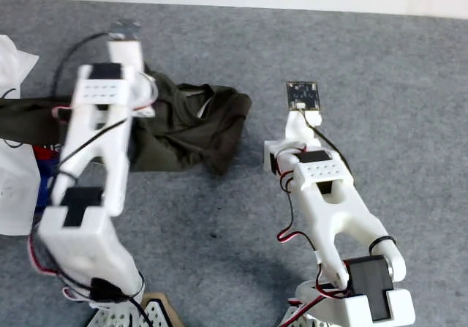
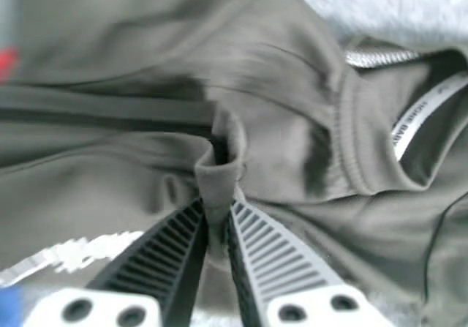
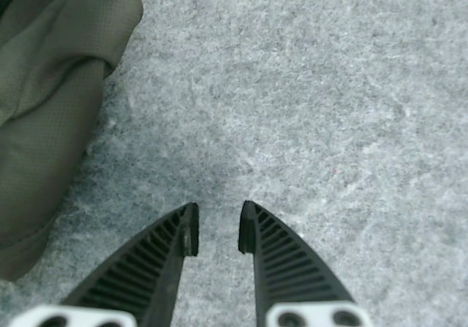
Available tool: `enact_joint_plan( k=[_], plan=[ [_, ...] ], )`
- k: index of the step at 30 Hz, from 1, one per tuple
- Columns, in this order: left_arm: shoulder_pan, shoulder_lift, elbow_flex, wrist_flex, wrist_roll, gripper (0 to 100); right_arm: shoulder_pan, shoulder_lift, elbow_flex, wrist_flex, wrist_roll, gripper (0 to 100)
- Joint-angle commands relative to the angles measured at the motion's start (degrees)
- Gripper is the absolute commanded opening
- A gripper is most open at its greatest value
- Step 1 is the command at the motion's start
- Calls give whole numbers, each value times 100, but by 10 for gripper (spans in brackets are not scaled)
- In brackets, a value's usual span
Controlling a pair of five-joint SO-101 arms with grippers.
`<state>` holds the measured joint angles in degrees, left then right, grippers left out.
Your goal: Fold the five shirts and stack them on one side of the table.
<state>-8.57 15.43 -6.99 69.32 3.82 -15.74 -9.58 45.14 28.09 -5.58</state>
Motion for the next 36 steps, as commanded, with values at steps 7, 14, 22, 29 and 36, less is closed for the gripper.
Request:
enact_joint_plan(
  k=[7,14,22,29,36],
  plan=[
    [-1473,-2695,-75,1626,-44,6,-804,-57,-57,-48,88,108],
    [-1974,-3960,1543,1662,-62,6,-1745,-75,-101,338,448,112],
    [-2703,-5314,4215,-176,-53,6,-2651,-13,-725,189,448,112],
    [-2677,-5991,5077,-677,-53,6,-2756,418,-989,-541,501,112],
    [-2677,-6053,5086,-677,-53,6,-3116,1174,-1420,-576,879,112]
  ],
)
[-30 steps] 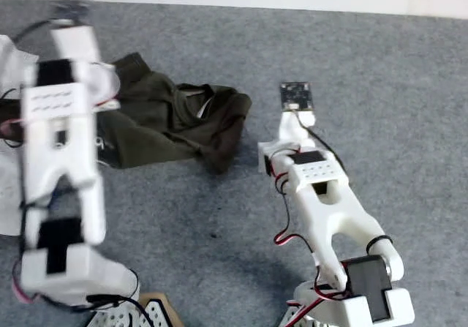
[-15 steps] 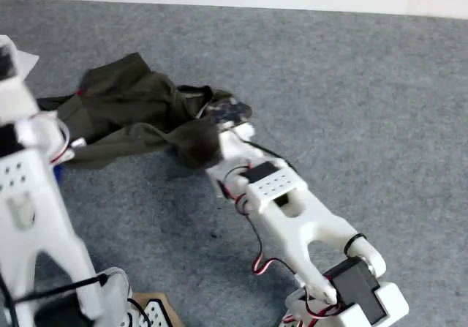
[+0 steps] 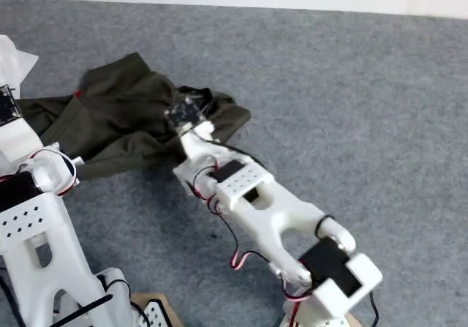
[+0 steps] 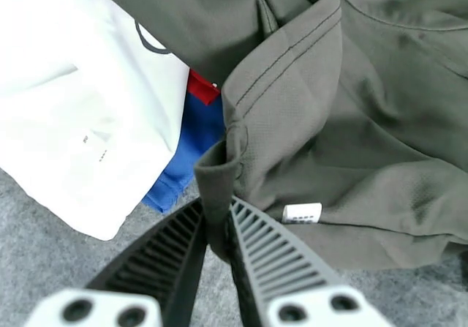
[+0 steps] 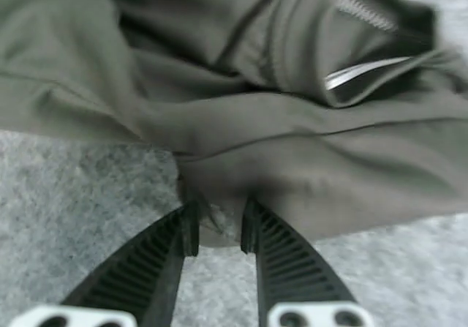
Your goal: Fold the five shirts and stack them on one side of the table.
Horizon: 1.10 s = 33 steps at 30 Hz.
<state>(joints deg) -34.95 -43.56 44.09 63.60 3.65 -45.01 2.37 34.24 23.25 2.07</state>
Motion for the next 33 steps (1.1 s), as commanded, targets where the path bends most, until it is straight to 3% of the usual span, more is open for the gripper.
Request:
enact_joint_plan(
  k=[1,10,21,27,33],
  plan=[
    [-40,-154,-22,-114,-35,6,-251,-31,-347,-92,114,112],
    [-40,-145,-13,-237,-35,6,-505,22,-347,207,580,169],
    [-40,-145,-13,-202,-35,6,-13,752,-576,40,712,173],
    [-57,-180,66,-229,-35,6,-4,1147,-910,48,1275,0],
    [-31,-189,127,-229,-35,6,295,426,-910,901,1257,5]
  ],
)
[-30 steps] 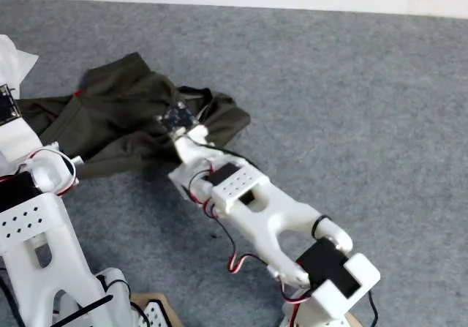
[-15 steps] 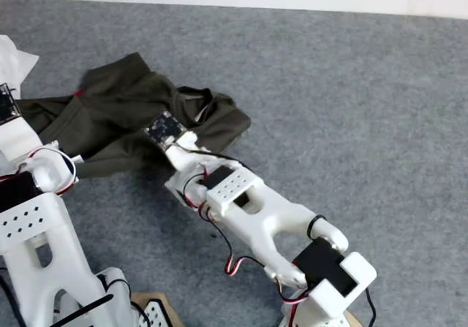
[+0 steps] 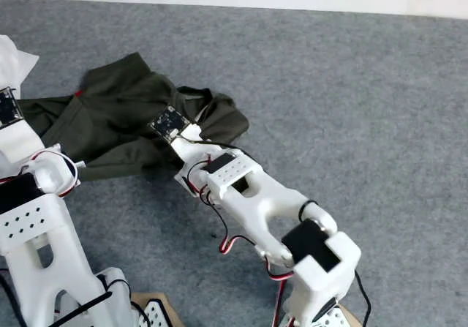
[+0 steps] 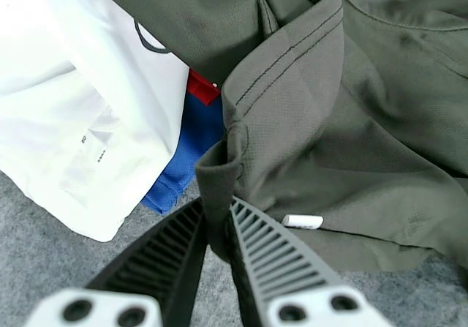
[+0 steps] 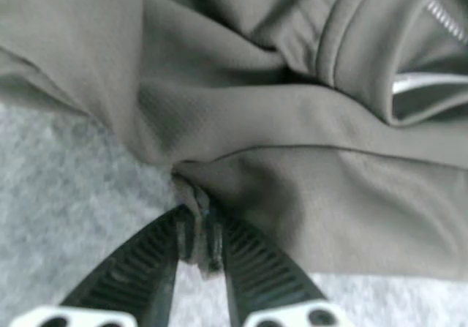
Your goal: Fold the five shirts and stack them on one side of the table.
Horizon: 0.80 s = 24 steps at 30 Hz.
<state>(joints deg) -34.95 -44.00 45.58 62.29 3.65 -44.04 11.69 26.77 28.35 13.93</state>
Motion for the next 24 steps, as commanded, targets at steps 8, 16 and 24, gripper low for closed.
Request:
enact_joint_plan(
  k=[8,16,24],
  plan=[
    [-22,-145,-13,-97,-35,8,1033,-1859,-163,2229,97,5],
    [-31,-145,-22,-97,-35,11,1657,-3327,-13,4374,88,5],
    [-31,-154,-198,-53,0,210,1631,-4224,954,4400,97,5]
  ],
)
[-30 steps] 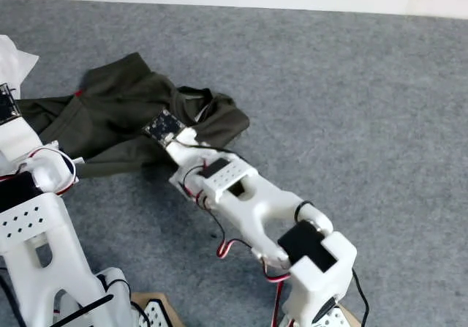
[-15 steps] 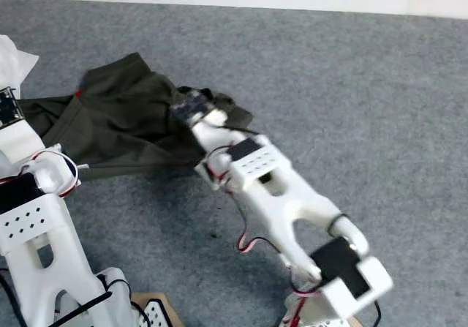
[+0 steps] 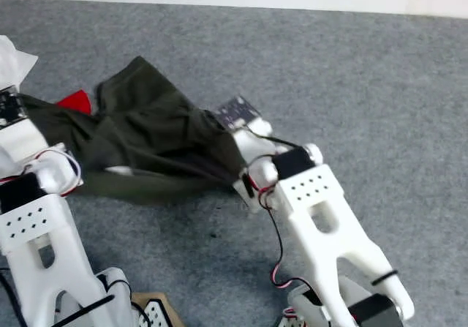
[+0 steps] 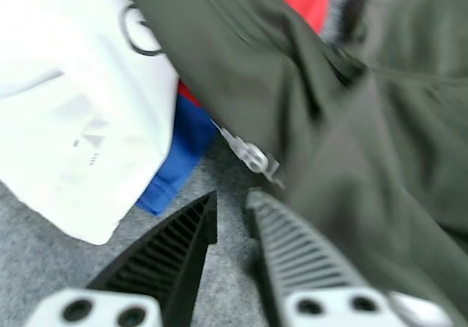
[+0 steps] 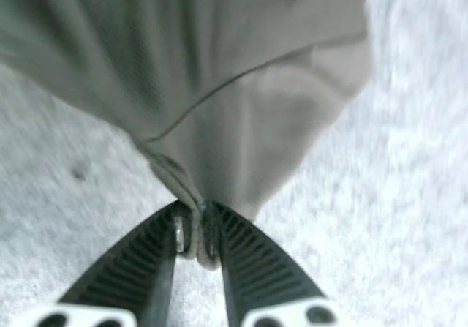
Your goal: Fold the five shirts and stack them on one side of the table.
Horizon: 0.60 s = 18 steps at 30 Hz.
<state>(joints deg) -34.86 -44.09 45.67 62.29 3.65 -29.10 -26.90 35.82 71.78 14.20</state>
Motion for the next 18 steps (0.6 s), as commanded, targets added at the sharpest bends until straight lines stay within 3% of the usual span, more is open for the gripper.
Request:
enact_joint_plan(
  k=[1,3,7,18],
  plan=[
    [-75,-145,-295,-53,0,242,136,-409,84,57,70,5],
    [-84,-145,-567,-53,-26,278,136,-444,92,57,70,5],
    [-110,-75,-1068,35,-26,261,136,-444,101,48,70,5],
    [998,1736,-813,-62,-26,174,145,-435,119,-154,44,5]
  ],
)
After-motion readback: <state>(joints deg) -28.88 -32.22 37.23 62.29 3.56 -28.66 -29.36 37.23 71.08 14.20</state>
